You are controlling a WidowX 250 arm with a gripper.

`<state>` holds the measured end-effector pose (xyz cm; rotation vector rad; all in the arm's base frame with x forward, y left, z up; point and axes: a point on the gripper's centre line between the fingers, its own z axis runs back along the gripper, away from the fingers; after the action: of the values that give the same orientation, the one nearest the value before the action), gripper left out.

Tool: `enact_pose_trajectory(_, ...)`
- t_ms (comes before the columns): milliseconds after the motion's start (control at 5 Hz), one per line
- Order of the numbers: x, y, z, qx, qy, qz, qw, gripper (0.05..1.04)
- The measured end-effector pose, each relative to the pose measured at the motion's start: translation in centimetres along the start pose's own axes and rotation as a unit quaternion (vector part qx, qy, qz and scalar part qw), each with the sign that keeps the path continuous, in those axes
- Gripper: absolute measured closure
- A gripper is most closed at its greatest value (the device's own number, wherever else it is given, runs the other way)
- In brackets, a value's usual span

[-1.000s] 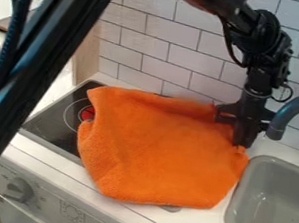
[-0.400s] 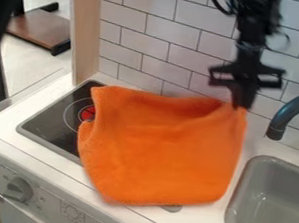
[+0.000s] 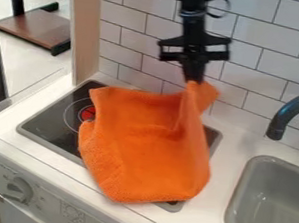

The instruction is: Fold the cloth from right to left

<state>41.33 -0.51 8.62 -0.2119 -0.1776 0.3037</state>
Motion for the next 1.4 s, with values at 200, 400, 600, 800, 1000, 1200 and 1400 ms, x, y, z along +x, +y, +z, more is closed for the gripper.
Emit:
enact_pose_trajectory(200,-1.2,2.8,0.3,0.003,0.012,0.002,0.9999,1.029)
enact_pose_trajectory(400,-3.8,4.8,0.0,-0.006,0.019,-0.002,0.9998,1.029)
enact_pose_trajectory(600,-5.8,6.0,-1.8,0.002,0.032,-0.006,0.9995,1.029)
enact_pose_trajectory(800,-6.2,6.5,-3.1,0.015,0.028,-0.027,0.9991,1.029)
enact_pose_trajectory(1000,-6.5,7.5,-5.4,0.028,0.043,-0.044,0.9977,1.029)
enact_pose_trajectory(1200,-5.7,8.1,-6.2,0.038,0.040,-0.060,0.9967,1.004)
enact_pose_trajectory(1400,-5.5,8.3,-6.0,0.039,0.044,-0.061,0.9964,0.842)
